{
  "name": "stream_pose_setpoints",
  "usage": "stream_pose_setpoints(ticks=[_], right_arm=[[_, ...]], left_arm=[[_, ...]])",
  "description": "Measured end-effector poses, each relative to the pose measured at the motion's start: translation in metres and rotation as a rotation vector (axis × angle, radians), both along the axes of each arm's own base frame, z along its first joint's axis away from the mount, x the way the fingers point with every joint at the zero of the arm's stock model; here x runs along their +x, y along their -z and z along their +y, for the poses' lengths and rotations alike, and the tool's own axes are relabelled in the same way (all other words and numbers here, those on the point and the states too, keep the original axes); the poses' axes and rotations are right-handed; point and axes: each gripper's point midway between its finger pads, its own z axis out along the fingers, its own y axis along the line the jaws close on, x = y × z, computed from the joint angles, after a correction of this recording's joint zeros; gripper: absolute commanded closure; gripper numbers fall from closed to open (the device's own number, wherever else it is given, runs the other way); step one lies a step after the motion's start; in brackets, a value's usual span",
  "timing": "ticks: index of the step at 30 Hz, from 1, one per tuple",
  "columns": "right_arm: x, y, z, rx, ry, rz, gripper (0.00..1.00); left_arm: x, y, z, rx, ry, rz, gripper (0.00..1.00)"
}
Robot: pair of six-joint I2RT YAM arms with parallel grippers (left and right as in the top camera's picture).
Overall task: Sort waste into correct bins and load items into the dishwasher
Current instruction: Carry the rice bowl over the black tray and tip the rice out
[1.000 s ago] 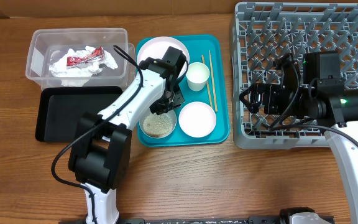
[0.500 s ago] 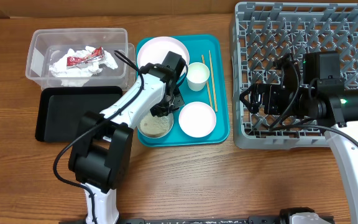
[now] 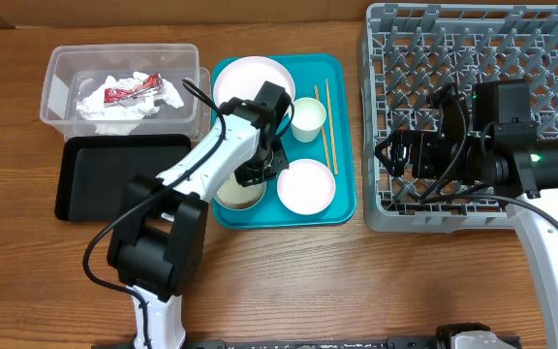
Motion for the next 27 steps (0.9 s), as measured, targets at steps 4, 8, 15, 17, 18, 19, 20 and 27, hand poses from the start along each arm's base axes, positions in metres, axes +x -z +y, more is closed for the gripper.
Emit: stream_pose_setpoints(ticks=[4, 8, 15, 17, 18, 19, 20, 27], right_arm=[[0.000, 0.000, 0.000, -0.001, 0.000, 0.000, 0.00], [0.000, 0.000, 0.000, -0.001, 0.000, -0.001, 0.00], [0.001, 0.000, 0.000, -0.002, 0.001, -0.004, 0.00], [0.001, 0.000, -0.001, -0.003, 0.002, -0.005, 0.00], [0.001, -0.001, 0.000, -0.003, 0.002, -0.007, 0.00], [0.002, -0.001, 0.000, -0.003, 0.002, -0.008, 0.00], [0.002, -0.001, 0.000, -0.003, 0.002, -0.010, 0.00], [0.006, -0.003, 0.000, -0.003, 0.003, -0.032, 0.00]], left_arm=[[-0.008, -0.017, 0.002, 0.005, 0.047, 0.050, 0.96], [-0.003, -0.050, 0.004, -0.005, 0.091, 0.057, 0.96], [0.010, -0.119, 0.030, -0.024, 0.117, 0.030, 0.96], [0.012, -0.133, 0.045, -0.030, 0.112, 0.027, 0.96], [0.013, -0.137, 0.052, -0.032, 0.109, 0.023, 0.96], [0.014, -0.140, 0.062, -0.033, 0.100, 0.022, 0.96], [0.013, -0.143, 0.073, -0.032, 0.090, 0.028, 0.96], [0.012, -0.161, 0.153, -0.050, -0.019, 0.006, 0.96]])
